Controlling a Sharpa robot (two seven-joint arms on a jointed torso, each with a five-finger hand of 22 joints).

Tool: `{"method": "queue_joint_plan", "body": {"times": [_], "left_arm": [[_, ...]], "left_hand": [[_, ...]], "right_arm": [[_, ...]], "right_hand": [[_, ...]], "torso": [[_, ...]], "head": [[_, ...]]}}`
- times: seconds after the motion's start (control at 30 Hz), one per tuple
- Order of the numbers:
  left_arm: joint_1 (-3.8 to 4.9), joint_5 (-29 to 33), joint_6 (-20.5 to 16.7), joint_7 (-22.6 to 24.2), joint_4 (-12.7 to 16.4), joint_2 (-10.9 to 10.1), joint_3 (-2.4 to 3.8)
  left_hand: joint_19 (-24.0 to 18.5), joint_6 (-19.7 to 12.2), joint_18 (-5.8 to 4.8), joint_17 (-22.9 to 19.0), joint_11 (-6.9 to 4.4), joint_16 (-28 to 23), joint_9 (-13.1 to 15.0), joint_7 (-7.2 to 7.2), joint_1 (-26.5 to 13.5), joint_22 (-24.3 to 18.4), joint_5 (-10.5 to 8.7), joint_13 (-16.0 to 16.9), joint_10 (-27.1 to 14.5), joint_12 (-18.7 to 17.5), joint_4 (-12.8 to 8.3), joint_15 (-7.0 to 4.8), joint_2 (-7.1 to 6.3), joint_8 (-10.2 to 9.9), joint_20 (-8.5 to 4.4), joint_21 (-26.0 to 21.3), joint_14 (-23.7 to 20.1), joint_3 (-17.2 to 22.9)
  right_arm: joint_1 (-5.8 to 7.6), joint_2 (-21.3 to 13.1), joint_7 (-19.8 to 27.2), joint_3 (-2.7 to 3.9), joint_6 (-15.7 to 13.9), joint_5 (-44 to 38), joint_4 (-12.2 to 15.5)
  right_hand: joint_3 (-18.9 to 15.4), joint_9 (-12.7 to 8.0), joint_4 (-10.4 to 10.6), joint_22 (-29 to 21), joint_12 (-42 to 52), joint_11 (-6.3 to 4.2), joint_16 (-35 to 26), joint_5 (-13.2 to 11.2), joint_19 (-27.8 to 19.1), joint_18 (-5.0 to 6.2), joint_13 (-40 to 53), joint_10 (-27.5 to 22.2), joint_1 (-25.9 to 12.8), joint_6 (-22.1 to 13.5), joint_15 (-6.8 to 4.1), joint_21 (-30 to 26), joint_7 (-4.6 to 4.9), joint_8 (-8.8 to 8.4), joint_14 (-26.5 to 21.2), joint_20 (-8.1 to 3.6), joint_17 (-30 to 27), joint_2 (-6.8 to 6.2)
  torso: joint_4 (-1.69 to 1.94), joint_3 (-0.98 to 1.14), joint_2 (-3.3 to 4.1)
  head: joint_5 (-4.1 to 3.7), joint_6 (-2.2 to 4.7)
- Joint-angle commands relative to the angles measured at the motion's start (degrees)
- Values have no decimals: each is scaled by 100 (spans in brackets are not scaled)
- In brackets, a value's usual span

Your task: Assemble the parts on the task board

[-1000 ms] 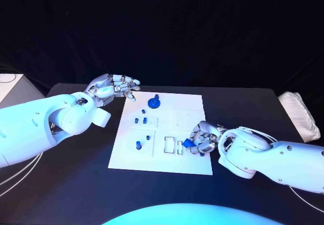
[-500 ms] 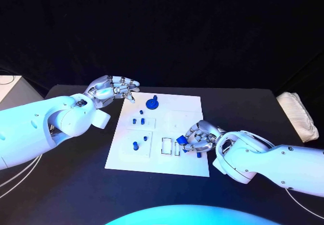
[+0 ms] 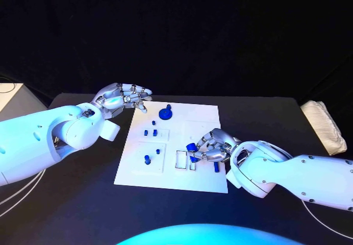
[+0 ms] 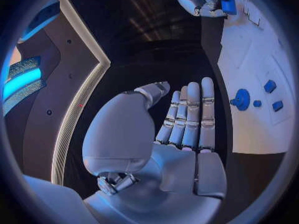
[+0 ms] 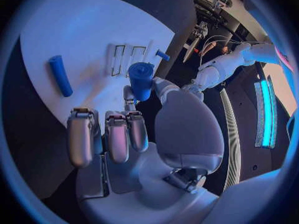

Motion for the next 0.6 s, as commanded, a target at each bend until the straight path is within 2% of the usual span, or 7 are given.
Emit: {"method": "queue_joint_plan", "body": {"times": [0.03,0.33,0.6], "left_arm": [[1,27,100,41,5,15,3],[1,27,108,30,1,21,3],[2,27,108,20,4,11,3]], "left_hand": [[22,-32,83,-6,-8,26,-7,102,-26,-10,26,-10,-35,28,28,-15,7,34,19,-20,-37,5],[22,-32,83,-6,-8,26,-7,102,-26,-10,26,-10,-35,28,28,-15,7,34,19,-20,-37,5],[22,-32,83,-6,-8,26,-7,102,-26,-10,26,-10,-35,28,28,-15,7,34,19,-20,-37,5]], "right_arm": [[2,117,-143,-1,548,90,-80],[3,380,-278,-6,685,-98,-290],[4,551,-301,-6,678,-430,-391]], "right_hand": [[55,80,-6,1136,46,-46,30,-108,444,-107,1311,451,-120,425,-39,22,-302,506,569,-43,1435,55],[83,85,-8,1142,59,-56,38,-172,447,-108,1324,461,-189,451,-44,27,-313,539,573,-45,1451,94],[89,87,-9,1165,81,-58,55,-193,457,-118,1341,473,-215,461,-46,69,-317,551,581,-46,1488,101]], "torso": [[-6,-1,3],[5,-12,-4],[-2,-3,6]], "head": [[9,-6],[7,-18],[9,-21]]}}
